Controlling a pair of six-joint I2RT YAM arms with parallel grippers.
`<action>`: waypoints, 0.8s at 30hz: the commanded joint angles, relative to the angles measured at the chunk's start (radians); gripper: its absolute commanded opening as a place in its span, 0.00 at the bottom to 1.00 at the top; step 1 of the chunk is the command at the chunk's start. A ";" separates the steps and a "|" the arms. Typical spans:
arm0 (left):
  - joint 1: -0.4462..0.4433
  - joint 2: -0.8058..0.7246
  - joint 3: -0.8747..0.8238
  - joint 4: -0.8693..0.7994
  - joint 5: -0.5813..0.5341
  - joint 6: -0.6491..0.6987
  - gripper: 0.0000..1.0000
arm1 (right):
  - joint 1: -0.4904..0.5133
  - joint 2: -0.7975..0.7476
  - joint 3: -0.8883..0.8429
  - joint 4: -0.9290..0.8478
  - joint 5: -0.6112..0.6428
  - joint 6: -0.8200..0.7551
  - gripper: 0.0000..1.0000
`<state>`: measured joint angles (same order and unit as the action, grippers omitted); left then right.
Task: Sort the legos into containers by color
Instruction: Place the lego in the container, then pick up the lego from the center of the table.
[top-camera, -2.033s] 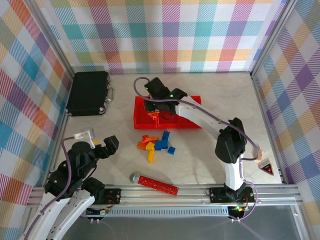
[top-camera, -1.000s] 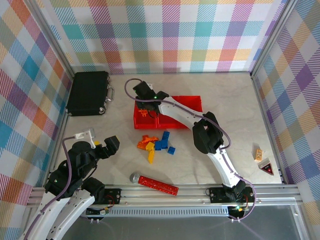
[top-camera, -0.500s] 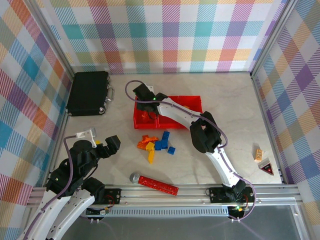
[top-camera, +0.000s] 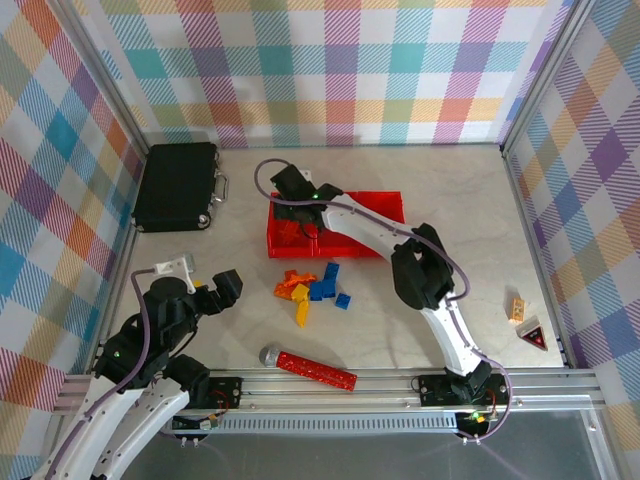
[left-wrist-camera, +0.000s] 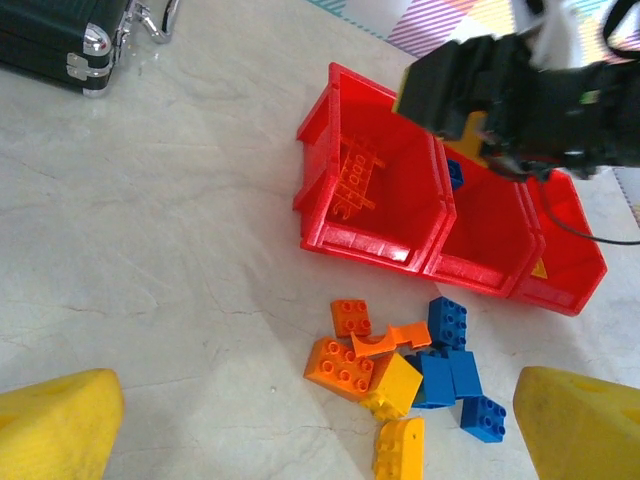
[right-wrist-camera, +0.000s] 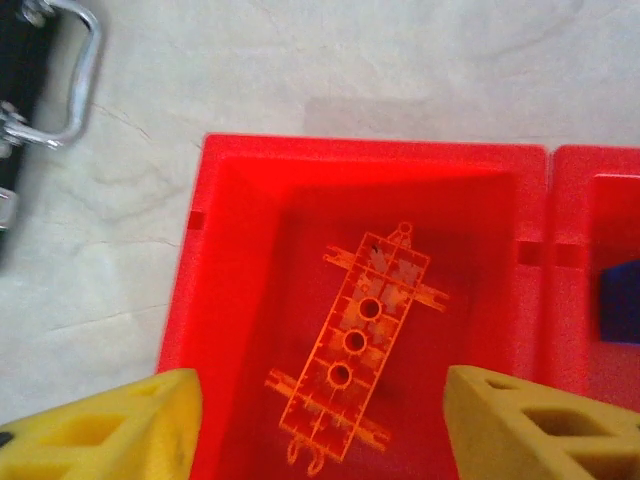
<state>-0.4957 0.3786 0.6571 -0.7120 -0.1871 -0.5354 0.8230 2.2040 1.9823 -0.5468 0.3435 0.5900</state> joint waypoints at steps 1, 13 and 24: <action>-0.010 0.019 -0.018 0.067 0.027 -0.016 1.00 | -0.006 -0.154 -0.054 -0.016 -0.005 -0.026 0.71; -0.010 0.140 -0.007 0.129 0.056 0.012 0.99 | -0.007 -0.574 -0.531 -0.072 0.100 0.114 0.88; -0.010 0.158 -0.035 0.155 0.076 0.009 1.00 | -0.018 -0.872 -0.911 -0.141 0.002 0.297 0.91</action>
<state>-0.4961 0.5415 0.6437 -0.5907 -0.1276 -0.5339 0.8104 1.3724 1.1336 -0.6537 0.3962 0.7876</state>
